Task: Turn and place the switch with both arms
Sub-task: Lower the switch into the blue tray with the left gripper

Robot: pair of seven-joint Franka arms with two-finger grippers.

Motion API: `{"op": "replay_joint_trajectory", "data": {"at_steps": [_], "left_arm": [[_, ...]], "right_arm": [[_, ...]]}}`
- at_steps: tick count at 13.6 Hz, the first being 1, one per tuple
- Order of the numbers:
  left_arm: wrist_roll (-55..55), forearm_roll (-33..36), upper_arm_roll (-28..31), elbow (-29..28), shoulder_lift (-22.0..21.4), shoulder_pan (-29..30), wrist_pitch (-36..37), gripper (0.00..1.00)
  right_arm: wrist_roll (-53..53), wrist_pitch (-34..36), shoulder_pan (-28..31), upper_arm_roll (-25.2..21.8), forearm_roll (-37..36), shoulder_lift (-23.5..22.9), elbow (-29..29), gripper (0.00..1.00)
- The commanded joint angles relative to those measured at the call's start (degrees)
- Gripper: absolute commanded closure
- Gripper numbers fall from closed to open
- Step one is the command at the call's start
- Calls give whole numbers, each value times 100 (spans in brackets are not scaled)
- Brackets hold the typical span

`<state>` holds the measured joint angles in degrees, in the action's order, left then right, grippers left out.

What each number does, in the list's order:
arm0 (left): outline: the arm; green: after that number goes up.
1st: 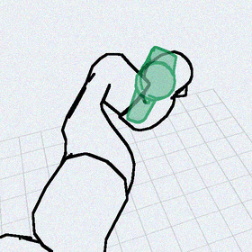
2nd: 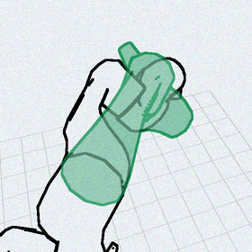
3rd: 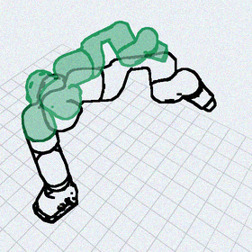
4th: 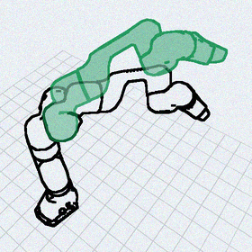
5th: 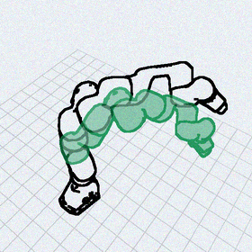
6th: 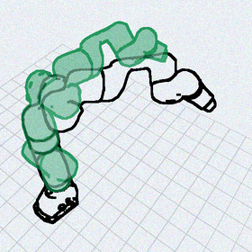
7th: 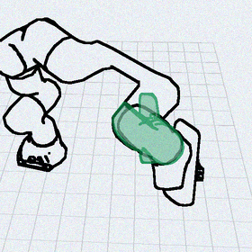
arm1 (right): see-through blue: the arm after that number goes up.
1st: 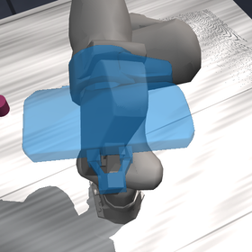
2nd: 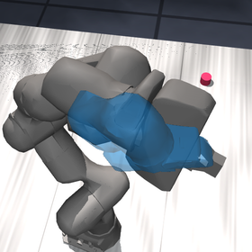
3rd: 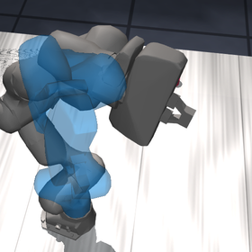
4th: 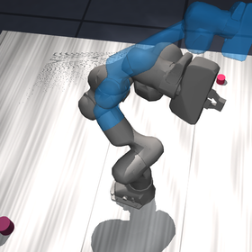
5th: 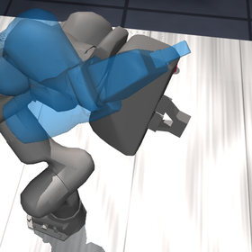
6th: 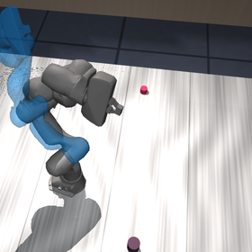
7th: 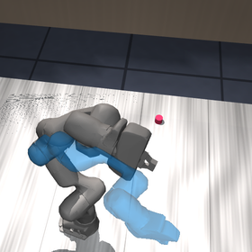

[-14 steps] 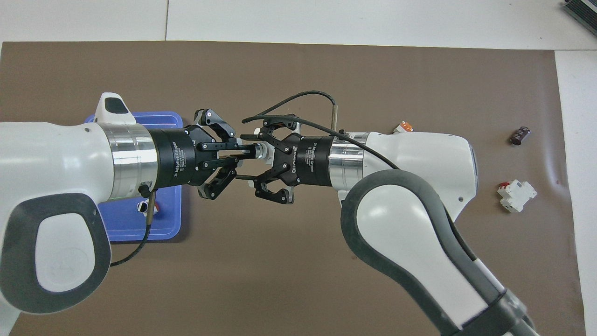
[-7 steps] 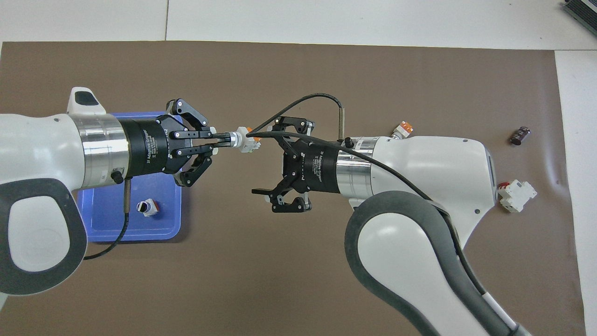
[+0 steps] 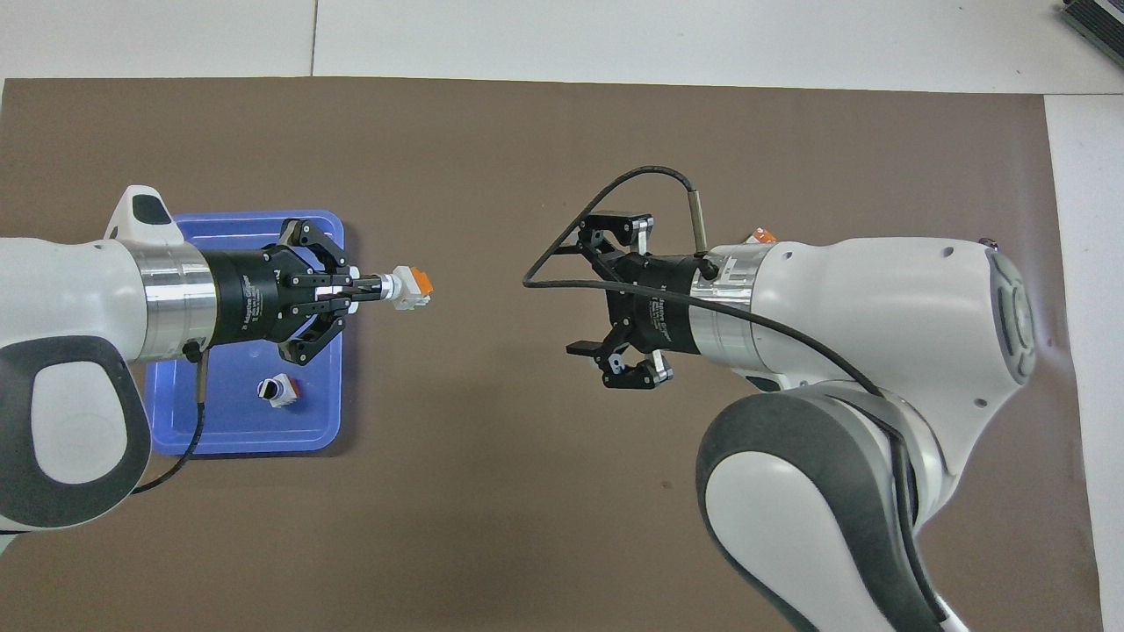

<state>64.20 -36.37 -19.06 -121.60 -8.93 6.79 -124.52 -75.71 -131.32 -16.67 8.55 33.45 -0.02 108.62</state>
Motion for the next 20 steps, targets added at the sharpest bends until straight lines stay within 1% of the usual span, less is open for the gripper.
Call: {"op": "replay_joint_trajectory", "data": {"at_steps": [1,2,3,4,5,6,7,10,11,12,13,14,15,16,17,18,19,20], "left_arm": [[-888,340,16,-434,-215,383,-73,100],[-1231,437,25,-548,-206,515,-90,100],[-1591,594,16,-680,-206,612,-99,100],[-1829,988,25,-829,-189,631,-116,100],[-1988,1696,16,-917,-180,639,-117,100],[-2173,2225,25,-936,-145,648,-143,100],[-2288,2370,25,-927,-49,709,-195,100],[-2315,2441,34,-1032,162,797,-783,100],[-2306,2633,34,-1146,189,815,-941,100],[-2315,3018,34,-1260,190,815,-1073,100],[-2306,3370,25,-1357,216,807,-1127,100],[-2306,3478,25,-1366,277,807,-1127,100],[-2306,3479,34,-1367,286,815,-1145,100],[-2315,3479,34,-1393,269,815,-1119,100],[-2341,3488,34,-1410,269,850,-1075,100],[-2429,3488,34,-1384,277,850,-1109,58],[-2595,3488,34,-1323,304,850,-1092,17],[-2736,3488,34,-1270,312,824,-1057,1]], "right_arm": [[1254,394,496,42,-1134,98,125,0],[1921,675,785,50,-1661,90,90,0],[2624,860,1031,59,-1962,89,72,0],[3275,1010,1182,42,-2105,81,63,0],[3856,1247,1340,33,-2332,81,20,0],[4323,1467,1463,33,-2656,89,-59,0],[4658,1704,1586,33,-2912,89,-199,0],[5179,2854,1973,-28,-3064,107,-893,0],[5276,3214,1905,-237,-3334,124,-1112,0],[5416,3505,1826,-431,-3545,168,-1323,0],[5574,3743,1721,-659,-3591,229,-1482,0],[5723,3893,1659,-922,-3530,265,-1606,0],[5786,4138,1649,-1003,-3512,265,-1790,0],[5795,4515,1536,-1048,-3556,196,-2166,0],[5804,4623,1422,-1152,-3591,125,-2300,0],[5778,4572,1308,-1188,-3583,116,-2214,0],[5813,4589,1333,-1224,-3513,125,-2213,0],[5952,4554,1446,-1233,-3434,159,-2152,0]]}}
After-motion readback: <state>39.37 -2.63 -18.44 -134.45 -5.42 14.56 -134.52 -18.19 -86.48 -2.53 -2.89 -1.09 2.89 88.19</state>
